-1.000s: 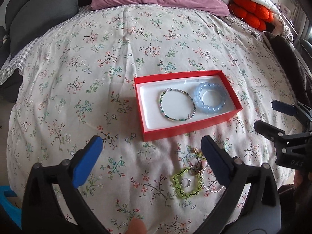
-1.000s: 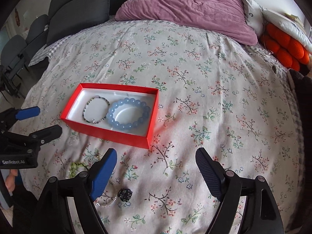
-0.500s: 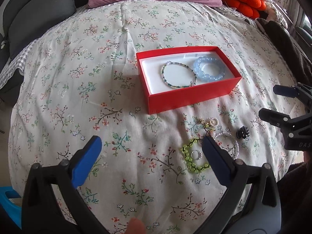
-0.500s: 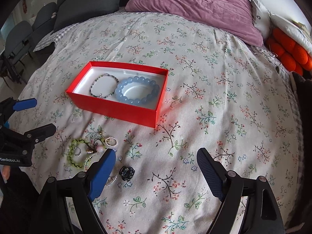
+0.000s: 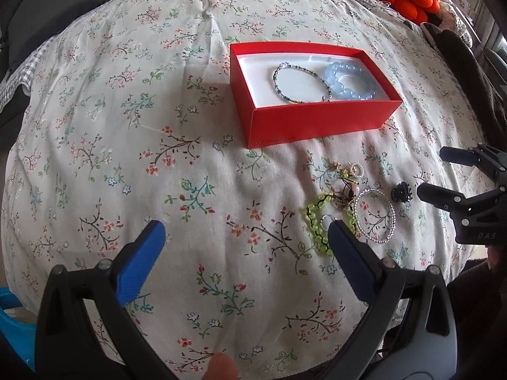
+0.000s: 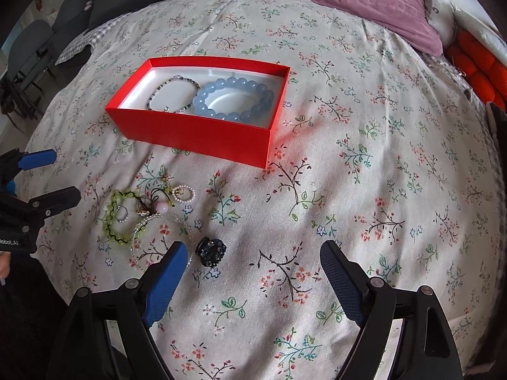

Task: Organize jewelry
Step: 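Move both open tools back over the remaining jewelry pile, then grasp the green bead bracelet with the left tool while the right tool grasps the clear beaded bracelet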

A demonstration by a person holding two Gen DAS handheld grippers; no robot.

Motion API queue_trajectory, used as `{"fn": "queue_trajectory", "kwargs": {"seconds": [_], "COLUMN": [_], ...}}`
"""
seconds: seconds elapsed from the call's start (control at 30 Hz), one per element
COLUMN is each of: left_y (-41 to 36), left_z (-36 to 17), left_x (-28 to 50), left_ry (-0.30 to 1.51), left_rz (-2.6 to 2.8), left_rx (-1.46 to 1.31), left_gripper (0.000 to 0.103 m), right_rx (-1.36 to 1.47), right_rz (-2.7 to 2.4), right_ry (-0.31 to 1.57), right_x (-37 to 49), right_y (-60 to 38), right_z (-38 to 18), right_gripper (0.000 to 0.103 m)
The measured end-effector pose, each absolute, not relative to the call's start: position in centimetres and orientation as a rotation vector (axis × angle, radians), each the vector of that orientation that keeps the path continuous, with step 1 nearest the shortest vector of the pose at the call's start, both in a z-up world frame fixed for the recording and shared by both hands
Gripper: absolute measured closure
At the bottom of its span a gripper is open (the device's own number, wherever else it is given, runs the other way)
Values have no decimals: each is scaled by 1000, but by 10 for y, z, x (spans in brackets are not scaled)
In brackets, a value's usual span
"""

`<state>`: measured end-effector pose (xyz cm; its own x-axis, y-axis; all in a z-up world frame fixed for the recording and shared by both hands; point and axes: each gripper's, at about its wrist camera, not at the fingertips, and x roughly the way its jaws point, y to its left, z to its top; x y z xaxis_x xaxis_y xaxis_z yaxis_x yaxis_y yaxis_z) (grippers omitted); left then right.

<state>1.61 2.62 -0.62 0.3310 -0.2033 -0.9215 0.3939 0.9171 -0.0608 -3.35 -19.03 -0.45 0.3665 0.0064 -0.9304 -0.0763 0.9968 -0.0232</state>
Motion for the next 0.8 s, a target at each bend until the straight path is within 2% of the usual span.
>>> {"fn": "queue_trajectory", "kwargs": {"seconds": [0.17, 0.23, 0.3, 0.33, 0.4, 0.67, 0.8], "left_y": [24, 23, 19, 17, 13, -9, -20], "left_z": [-10, -12, -15, -18, -25, -39, -43], "left_x": [19, 21, 21, 21, 21, 10, 8], "left_ry": [1211, 1229, 1257, 1276, 1320, 1365, 1356], "left_rz": [-421, -455, -496, -515, -546, -581, -572], "left_rx": [120, 80, 46, 30, -2, 50, 106], "left_gripper": [1, 6, 23, 28, 48, 83, 86], "right_rx": [-64, -65, -59, -54, -37, 71, 168], "right_rz": [40, 39, 45, 51, 63, 102, 93], "right_ry": [1240, 1252, 1263, 1269, 1284, 1373, 1405], "right_x": [-29, -29, -29, -30, -31, -33, -33], "right_y": [-192, -191, -191, -191, -190, -186, -188], "right_z": [-11, -14, -15, -16, -18, -36, -43], "right_gripper": [16, 16, 16, 16, 16, 16, 17]}}
